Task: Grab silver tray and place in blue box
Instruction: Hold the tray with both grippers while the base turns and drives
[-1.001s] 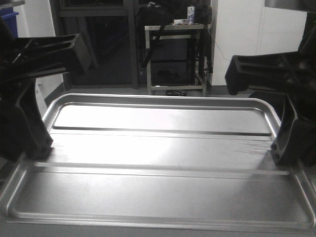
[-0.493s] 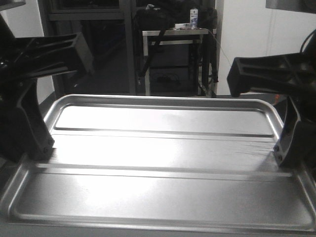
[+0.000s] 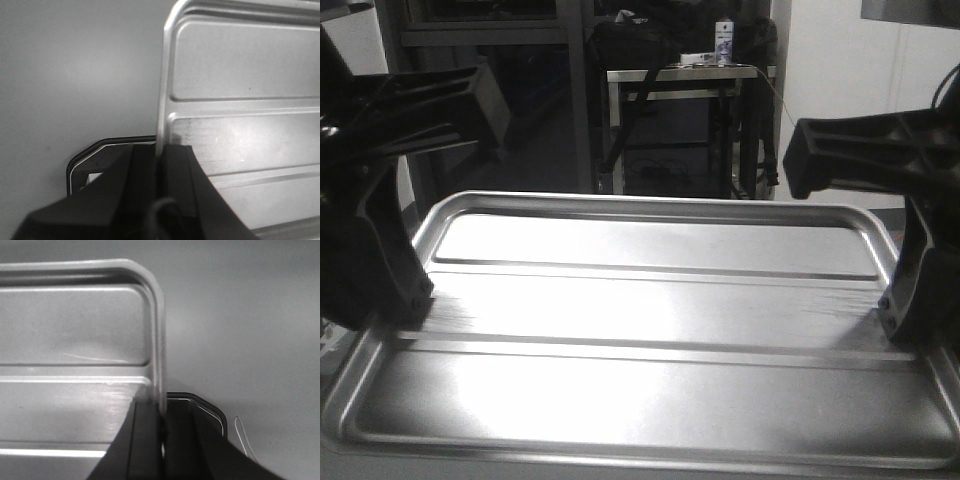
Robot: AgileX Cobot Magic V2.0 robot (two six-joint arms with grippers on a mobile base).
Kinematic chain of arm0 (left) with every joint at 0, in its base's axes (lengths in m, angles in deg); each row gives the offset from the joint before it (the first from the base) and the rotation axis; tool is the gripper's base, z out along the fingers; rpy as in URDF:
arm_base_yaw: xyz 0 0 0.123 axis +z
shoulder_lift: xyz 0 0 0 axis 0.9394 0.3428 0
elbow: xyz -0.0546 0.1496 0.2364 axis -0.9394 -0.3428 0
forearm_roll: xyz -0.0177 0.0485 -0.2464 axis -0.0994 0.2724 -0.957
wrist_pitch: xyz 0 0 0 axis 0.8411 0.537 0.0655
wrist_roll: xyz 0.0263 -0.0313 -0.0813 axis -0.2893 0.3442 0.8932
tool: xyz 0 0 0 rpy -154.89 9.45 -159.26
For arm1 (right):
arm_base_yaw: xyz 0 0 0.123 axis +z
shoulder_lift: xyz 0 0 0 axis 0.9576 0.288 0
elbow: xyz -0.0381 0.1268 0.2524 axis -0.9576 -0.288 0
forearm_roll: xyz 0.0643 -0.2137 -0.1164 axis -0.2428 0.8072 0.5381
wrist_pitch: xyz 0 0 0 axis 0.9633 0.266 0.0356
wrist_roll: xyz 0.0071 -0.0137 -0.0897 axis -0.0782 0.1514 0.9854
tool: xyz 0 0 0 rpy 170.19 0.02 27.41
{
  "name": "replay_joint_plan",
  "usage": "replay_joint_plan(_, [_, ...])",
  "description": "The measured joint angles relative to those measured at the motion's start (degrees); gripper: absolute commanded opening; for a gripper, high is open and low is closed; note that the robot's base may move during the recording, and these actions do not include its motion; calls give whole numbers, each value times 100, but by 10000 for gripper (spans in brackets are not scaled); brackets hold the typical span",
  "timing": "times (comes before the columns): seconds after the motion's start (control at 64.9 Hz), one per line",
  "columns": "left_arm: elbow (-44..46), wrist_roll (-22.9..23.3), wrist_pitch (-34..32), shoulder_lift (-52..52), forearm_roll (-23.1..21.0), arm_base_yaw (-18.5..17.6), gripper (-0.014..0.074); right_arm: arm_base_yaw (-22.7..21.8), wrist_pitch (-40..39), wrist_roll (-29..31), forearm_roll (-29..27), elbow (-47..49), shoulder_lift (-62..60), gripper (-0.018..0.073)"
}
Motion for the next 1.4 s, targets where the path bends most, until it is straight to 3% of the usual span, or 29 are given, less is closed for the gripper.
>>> replay_joint_plan(1.402, [0, 0, -35, 0, 0, 0, -104, 0, 37, 0, -12, 0, -26, 63])
